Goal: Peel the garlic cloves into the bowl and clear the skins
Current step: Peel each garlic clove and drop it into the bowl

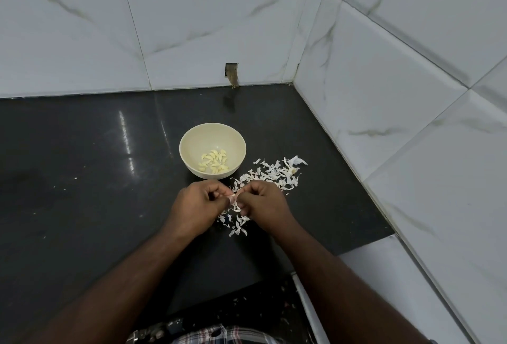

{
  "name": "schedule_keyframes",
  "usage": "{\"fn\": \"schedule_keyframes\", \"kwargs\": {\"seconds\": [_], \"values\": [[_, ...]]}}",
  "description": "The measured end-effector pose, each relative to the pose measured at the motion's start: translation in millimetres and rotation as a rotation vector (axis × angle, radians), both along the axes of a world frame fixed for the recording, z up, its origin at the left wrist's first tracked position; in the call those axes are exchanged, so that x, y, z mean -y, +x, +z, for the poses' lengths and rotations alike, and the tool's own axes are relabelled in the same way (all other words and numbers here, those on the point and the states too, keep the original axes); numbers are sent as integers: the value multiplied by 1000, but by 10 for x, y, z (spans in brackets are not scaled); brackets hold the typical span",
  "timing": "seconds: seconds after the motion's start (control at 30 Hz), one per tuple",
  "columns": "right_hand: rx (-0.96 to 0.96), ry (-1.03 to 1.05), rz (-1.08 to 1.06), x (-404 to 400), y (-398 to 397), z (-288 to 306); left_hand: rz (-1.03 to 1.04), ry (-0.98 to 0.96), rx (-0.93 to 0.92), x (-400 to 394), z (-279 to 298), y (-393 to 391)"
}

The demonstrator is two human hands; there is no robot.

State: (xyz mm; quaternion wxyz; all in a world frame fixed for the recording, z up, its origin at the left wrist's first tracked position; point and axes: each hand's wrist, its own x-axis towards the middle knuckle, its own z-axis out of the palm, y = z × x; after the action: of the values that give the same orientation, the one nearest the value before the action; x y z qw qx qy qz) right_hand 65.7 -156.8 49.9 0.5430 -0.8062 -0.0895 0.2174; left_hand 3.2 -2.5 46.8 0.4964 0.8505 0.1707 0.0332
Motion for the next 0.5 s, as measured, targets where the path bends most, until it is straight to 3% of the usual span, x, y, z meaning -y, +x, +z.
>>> {"fn": "schedule_keyframes", "kwargs": {"seconds": [0.2,0.5], "values": [[-205,205,-97,-30,-45,96,21,63,95,38,40,-41],[202,43,24,-38,-34,67,-6,-248,-75,-51,130,6]]}}
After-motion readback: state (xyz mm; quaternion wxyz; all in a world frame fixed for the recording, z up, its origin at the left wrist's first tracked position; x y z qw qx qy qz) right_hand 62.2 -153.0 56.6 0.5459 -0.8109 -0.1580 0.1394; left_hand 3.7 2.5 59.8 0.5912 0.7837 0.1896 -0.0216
